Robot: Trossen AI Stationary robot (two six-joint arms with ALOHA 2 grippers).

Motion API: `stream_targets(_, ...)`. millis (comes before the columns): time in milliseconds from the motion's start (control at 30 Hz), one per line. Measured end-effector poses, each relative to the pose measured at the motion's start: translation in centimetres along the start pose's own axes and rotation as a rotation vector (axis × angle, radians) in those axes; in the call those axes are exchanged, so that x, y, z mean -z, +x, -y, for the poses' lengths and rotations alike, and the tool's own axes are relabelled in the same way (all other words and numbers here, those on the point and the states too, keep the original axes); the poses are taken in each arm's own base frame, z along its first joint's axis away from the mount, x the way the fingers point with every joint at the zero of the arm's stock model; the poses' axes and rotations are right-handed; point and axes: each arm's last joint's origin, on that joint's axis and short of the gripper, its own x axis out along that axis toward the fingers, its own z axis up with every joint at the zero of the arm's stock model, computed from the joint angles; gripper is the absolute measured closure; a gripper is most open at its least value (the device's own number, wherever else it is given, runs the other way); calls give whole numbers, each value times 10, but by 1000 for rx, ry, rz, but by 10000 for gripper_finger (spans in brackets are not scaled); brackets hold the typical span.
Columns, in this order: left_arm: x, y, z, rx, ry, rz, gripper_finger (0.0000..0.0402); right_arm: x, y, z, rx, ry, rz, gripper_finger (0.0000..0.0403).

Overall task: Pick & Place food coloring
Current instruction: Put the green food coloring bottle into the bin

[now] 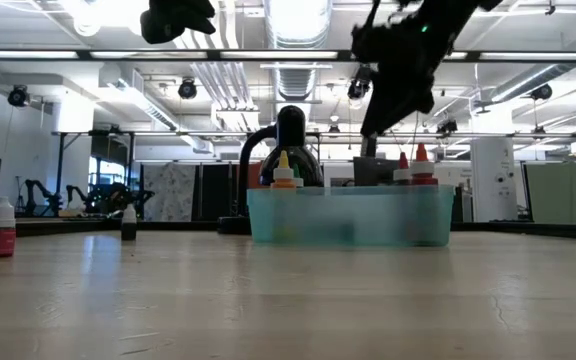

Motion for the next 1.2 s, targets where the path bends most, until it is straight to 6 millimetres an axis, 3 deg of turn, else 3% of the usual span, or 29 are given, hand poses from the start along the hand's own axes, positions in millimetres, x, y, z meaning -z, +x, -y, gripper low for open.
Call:
stream_targets(133, 0, 0, 0, 0, 0, 0, 321, -6, 17, 16, 23, 41, -43, 339)
stream_targets(367, 0, 0, 0, -1, 0, 0, 321, 0, 60, 23, 54, -49, -153, 339)
stream_targets(600, 0, 0, 0, 0, -9, 0, 321, -3, 75, 30, 73, -23, -141, 339)
stream_targets(800, 0, 0, 0, 0, -16, 0, 321, -4, 76, 37, 44, 33, -166, 339)
stream_targets(1200, 0, 0, 0, 0, -18, 0, 321, -10, 58, 36, 19, 40, -116, 339)
